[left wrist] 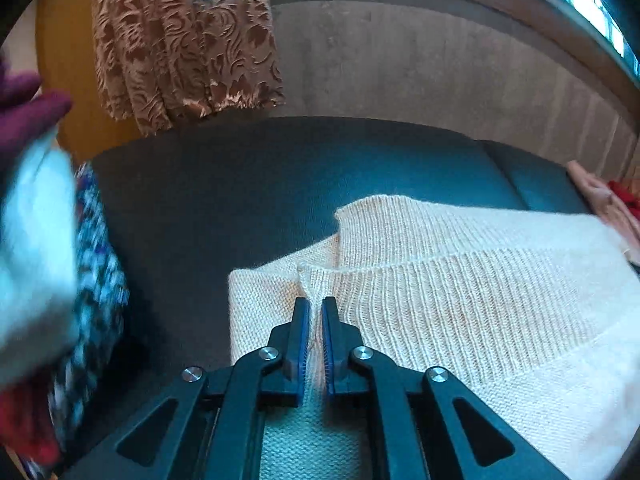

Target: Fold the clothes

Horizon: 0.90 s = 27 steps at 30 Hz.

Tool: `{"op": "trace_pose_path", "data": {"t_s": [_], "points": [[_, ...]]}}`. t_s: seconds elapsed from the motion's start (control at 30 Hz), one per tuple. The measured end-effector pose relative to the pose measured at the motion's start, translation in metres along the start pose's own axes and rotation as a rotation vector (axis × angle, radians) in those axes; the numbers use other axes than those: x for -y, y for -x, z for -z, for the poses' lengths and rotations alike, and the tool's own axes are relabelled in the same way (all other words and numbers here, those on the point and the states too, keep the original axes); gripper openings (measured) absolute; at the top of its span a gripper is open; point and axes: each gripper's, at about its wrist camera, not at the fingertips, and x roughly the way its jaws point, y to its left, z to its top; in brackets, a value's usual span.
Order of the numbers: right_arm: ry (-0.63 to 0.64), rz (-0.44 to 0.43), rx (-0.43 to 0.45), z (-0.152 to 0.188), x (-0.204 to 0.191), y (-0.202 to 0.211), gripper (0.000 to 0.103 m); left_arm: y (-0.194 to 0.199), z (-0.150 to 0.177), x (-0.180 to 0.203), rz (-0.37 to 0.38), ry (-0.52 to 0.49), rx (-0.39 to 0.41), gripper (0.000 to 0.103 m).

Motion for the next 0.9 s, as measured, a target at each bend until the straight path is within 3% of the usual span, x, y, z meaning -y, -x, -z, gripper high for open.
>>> {"op": "trace_pose_path", "data": {"t_s": [0.27, 0.37, 0.4, 0.43, 0.47, 0.5, 0.53, 0.63, 0.7, 0.8, 0.9], "points": [[0.016, 0.020, -0.003, 0.045, 0.004, 0.047, 0.011, 0.013, 0.016, 0.002, 0.000, -0.046, 0.033, 0.005], [-0.066, -0.049, -0.007, 0.057, 0.003, 0.060, 0.014, 0.012, 0.005, -0.004, 0.004, -0.043, 0.021, 0.017], [-0.126, -0.112, -0.018, 0.059, 0.009, 0.066, 0.029, 0.013, 0.001, -0.006, 0.005, -0.042, 0.017, 0.020], [-0.181, -0.179, -0.018, 0.061, 0.013, 0.071, 0.055, 0.019, -0.002, -0.007, 0.000, -0.033, 0.026, 0.021], [-0.227, -0.237, -0.003, 0.068, 0.021, 0.082, 0.069, 0.031, -0.003, -0.005, -0.016, -0.029, 0.057, 0.020], [-0.258, -0.290, 0.009, 0.074, 0.027, 0.092, 0.093, 0.046, -0.006, 0.000, -0.022, -0.032, 0.105, 0.021], [-0.269, -0.338, 0.016, 0.079, 0.031, 0.101, 0.098, 0.056, -0.006, 0.008, 0.004, -0.039, 0.123, 0.021], [-0.284, -0.464, 0.001, 0.097, 0.038, 0.121, 0.098, 0.079, -0.002, 0.047, 0.174, -0.083, 0.130, 0.023], [-0.278, -0.541, -0.053, 0.117, 0.036, 0.127, 0.098, 0.085, 0.015, 0.100, 0.334, -0.189, 0.099, 0.024], [-0.259, -0.598, -0.112, 0.144, 0.019, 0.126, 0.101, 0.088, 0.041, 0.173, 0.515, -0.332, 0.041, 0.024], [-0.229, -0.637, -0.132, 0.162, 0.007, 0.126, 0.102, 0.090, 0.057, 0.226, 0.617, -0.451, 0.027, 0.024]]}}
